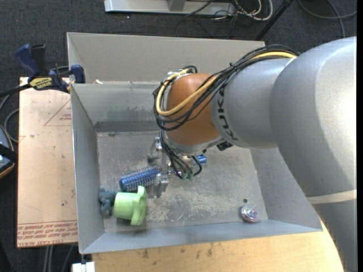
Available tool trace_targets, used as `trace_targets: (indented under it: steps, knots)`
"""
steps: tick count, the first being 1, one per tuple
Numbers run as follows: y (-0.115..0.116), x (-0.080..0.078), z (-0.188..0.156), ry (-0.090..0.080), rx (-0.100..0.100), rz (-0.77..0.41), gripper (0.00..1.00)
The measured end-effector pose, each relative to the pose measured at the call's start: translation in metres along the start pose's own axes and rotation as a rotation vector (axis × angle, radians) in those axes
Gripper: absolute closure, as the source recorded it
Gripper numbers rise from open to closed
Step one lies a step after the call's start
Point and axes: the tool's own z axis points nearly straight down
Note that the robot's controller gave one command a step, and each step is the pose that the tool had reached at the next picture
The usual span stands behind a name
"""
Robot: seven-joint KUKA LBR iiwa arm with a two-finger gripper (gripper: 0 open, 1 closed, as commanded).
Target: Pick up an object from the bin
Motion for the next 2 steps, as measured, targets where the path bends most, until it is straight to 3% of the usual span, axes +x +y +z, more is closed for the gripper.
trace_targets:
  steps: [1,2]
  knots:
    - [0.001,-0.001,-0.002,-0.002,-0.002,0.001,1.00]
    - [0.021,-0.006,-0.125,-0.009,-0.003,-0.026,1.00]
